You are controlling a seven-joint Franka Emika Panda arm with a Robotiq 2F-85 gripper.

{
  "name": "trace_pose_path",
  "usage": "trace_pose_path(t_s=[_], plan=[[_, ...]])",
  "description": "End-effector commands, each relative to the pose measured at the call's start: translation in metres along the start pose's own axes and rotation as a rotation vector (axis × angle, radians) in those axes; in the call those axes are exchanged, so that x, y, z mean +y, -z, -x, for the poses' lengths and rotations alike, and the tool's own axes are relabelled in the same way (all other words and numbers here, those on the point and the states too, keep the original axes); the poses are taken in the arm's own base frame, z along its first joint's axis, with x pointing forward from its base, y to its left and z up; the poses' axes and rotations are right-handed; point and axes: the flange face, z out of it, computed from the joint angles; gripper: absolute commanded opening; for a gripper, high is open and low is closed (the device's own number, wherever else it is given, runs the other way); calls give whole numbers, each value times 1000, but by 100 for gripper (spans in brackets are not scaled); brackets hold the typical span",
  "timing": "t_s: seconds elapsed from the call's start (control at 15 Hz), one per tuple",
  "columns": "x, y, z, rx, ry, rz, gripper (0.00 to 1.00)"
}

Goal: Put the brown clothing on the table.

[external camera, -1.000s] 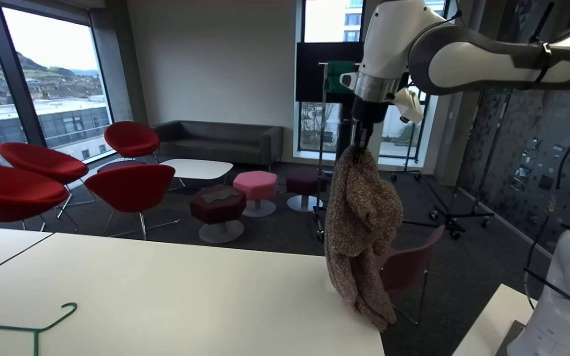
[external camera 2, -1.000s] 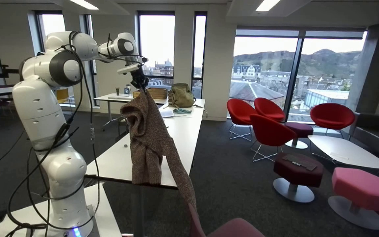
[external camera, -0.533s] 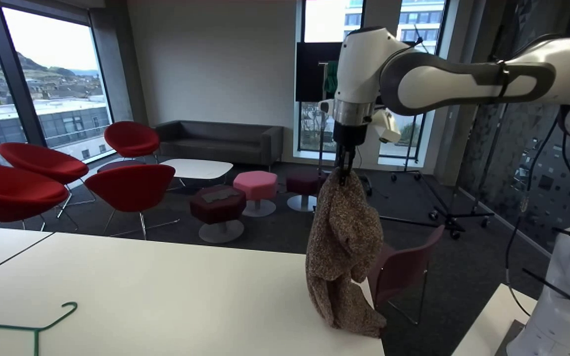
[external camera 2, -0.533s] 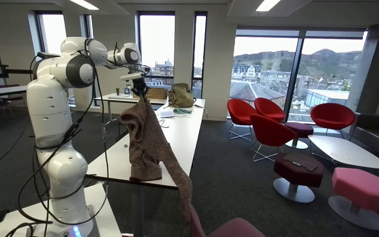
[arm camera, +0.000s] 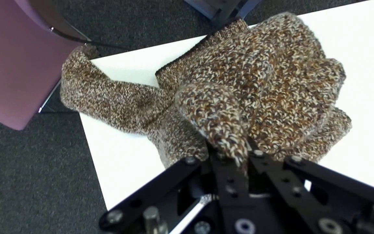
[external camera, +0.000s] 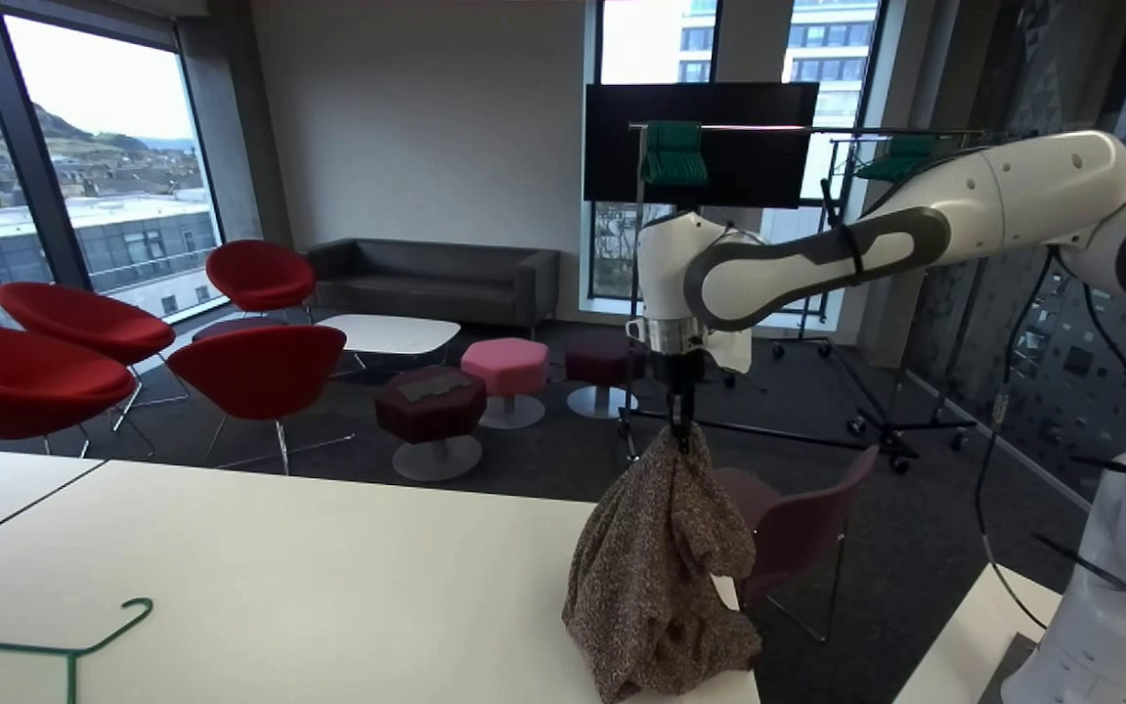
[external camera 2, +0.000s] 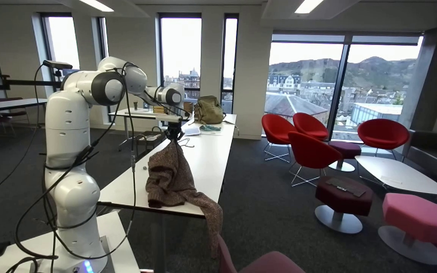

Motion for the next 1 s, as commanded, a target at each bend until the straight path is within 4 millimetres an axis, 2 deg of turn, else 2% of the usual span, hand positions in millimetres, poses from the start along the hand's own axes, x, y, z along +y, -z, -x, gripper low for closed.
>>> trace_pose_path(t_s=[0.0, 0.2, 0.67, 0.8, 0.93], plan=[[22, -47, 11, -29, -17, -73, 2], [25, -85, 12, -50, -34, -153, 2], [-1, -153, 1, -113, -26, -223, 2], [-9, -164, -1, -123, 2, -227, 34], [-14, -169, -3, -134, 8, -224, 48]])
